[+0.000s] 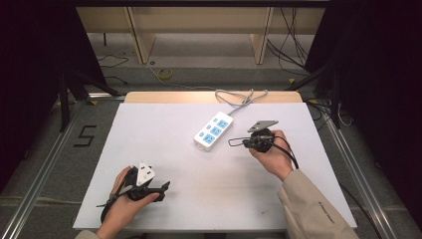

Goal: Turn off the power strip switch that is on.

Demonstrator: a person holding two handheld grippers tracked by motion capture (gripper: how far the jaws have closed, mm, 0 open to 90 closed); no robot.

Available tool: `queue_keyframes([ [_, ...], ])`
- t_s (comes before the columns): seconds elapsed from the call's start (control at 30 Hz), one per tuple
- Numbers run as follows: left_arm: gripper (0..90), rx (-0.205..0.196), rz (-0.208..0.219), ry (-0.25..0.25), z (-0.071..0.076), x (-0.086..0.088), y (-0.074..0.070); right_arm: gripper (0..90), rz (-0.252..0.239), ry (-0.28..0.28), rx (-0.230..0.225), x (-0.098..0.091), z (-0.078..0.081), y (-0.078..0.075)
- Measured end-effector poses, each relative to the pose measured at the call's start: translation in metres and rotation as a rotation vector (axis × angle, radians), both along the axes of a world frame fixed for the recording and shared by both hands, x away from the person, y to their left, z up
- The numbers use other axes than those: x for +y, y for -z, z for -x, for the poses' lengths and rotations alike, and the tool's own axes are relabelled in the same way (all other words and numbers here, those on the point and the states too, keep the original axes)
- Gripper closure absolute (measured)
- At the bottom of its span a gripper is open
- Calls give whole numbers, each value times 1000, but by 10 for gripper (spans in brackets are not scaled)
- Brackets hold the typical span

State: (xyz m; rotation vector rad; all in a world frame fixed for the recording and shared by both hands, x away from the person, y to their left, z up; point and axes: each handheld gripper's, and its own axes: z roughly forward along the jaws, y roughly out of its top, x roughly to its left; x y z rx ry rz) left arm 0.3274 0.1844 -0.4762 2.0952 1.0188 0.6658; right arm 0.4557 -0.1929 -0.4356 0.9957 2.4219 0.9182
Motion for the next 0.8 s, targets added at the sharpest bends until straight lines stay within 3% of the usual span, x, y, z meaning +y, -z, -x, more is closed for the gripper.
queue_keyframes([
  [0.8,190,7,-2,2,-1,0,1,900,25,-3,-5,15,-26,-8],
])
